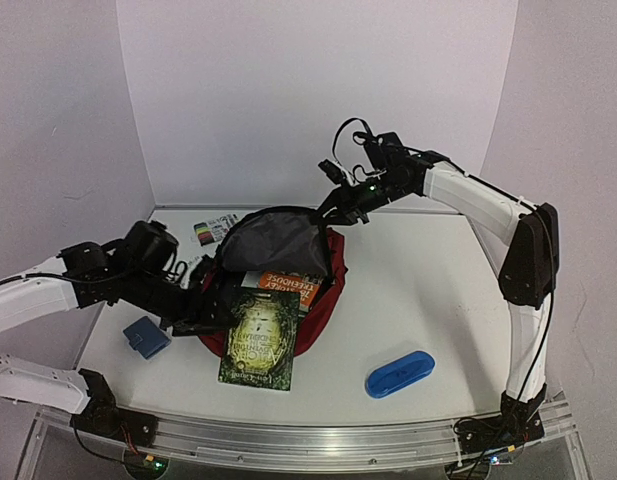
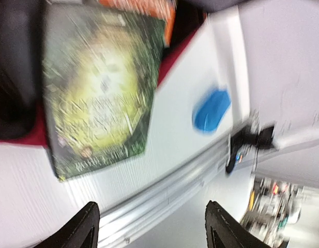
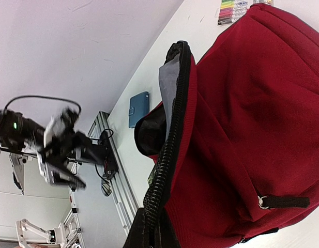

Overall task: Pack the student bag
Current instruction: Place the book in the student bag.

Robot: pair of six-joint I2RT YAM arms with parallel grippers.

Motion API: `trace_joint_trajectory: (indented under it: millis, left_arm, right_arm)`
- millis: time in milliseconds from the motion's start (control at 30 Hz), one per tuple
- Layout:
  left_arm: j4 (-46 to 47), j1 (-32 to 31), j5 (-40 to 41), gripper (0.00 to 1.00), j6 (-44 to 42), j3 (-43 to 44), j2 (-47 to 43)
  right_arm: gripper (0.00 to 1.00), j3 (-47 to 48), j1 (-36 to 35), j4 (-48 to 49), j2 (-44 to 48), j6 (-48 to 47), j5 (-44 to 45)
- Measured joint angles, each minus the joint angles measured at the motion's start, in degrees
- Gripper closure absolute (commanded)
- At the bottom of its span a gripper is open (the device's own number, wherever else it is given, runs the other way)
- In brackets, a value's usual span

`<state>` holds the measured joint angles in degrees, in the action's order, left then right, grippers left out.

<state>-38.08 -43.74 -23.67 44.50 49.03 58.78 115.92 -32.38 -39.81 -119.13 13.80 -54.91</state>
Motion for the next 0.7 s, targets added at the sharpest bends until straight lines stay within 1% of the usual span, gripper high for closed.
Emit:
trace_joint_trajectory:
  millis: [133,200,300,333,433,600,700]
  left_arm:
    - [-2.8,-10.9,-0.3,0.45,-1.3,0.6,6.1]
    - [-3.8,-15.3,-0.3,0.49,-2.1,0.6,9.8]
    - [-4.2,-19.8,-0.1,0.56,-2.8,0.6,14.4]
    - [-4.3,-20.9,0.4,0.60,-3.0,0.6,15.6]
    - [-4.2,-22.9,3.1,0.64,-4.0,0.6,18.8]
    - [-0.5,-23.3,6.7,0.68,-4.9,-0.7,23.0]
    - [2.6,-23.6,7.4,0.71,-6.5,-1.2,27.5]
  right_arm:
    - [1.00,0.0,0.0,0.1,0.0,0.0,0.2]
    - [1.00,0.0,0.0,0.1,-0.1,0.0,0.2]
    - [1.00,0.0,0.0,0.2,-0.3,0.0,0.2]
    - [1.00,0.0,0.0,0.3,-0.4,0.0,0.2]
    - [1.00,0.0,0.0,0.3,-0.6,0.0,0.3]
    - [1.00,0.0,0.0,0.4,-0.6,0.0,0.5]
    - [1.00,0.0,0.0,0.4,-0.6,0.0,0.6]
